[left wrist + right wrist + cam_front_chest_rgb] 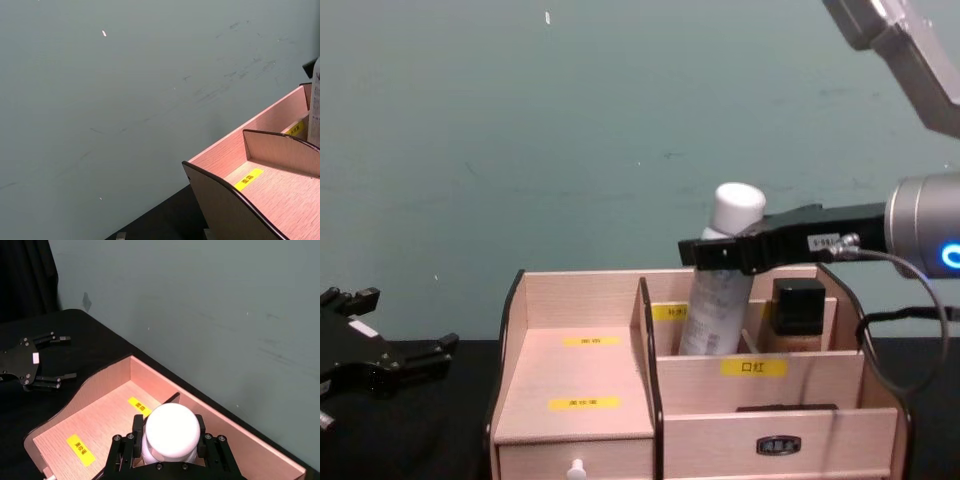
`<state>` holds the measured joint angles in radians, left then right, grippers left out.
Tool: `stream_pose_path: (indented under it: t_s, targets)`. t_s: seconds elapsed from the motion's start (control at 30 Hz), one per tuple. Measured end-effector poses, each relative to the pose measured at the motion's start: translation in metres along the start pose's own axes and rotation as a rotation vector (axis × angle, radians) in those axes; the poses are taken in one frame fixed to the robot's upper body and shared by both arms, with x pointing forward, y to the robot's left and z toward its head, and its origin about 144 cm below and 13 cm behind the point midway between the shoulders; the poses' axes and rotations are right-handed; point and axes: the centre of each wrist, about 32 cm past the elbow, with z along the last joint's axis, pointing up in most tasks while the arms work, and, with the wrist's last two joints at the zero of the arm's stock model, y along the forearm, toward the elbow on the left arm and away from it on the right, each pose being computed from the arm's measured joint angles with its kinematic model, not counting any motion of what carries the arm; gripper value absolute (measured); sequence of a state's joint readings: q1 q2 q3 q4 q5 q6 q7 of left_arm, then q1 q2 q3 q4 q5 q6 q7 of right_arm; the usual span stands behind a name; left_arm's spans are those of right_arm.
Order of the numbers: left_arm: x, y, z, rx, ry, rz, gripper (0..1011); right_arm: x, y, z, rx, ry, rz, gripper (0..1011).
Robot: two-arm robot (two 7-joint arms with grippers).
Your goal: Pick up the facial cleanser and watermelon frost from the table and place them into the tiered storage box.
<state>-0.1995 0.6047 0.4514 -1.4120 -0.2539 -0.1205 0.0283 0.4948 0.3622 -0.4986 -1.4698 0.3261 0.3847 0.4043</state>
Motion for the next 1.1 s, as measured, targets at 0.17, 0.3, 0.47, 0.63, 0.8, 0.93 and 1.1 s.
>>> stream_pose_path:
  t_s: [0.17, 0.3, 0.47, 0.63, 0.8, 0.93, 1.1]
  targets:
    - [0.0, 0.0, 0.0, 0.0, 0.0, 0.0, 1001, 0.0, 0.004, -0.005, -0.013, 0.004, 0.012, 591]
    - [0.0, 0.0, 0.0, 0.0, 0.0, 0.0, 1001, 0.001, 0.007, -0.009, -0.03, 0.006, 0.023, 591]
    - [0.0, 0.0, 0.0, 0.0, 0.0, 0.0, 1001, 0.003, 0.01, -0.012, -0.044, 0.009, 0.028, 591]
    - [0.0, 0.0, 0.0, 0.0, 0.0, 0.0, 1001, 0.004, 0.012, -0.015, -0.06, 0.009, 0.029, 591]
    - [0.0, 0.0, 0.0, 0.0, 0.0, 0.0, 1001, 0.004, 0.012, -0.014, -0.06, 0.009, 0.029, 591]
    - [0.0, 0.0, 0.0, 0.0, 0.0, 0.0, 1001, 0.004, 0.012, -0.015, -0.061, 0.011, 0.031, 604]
    - [0.0, 0.0, 0.0, 0.0, 0.0, 0.0, 1001, 0.004, 0.012, -0.014, -0.06, 0.011, 0.032, 787]
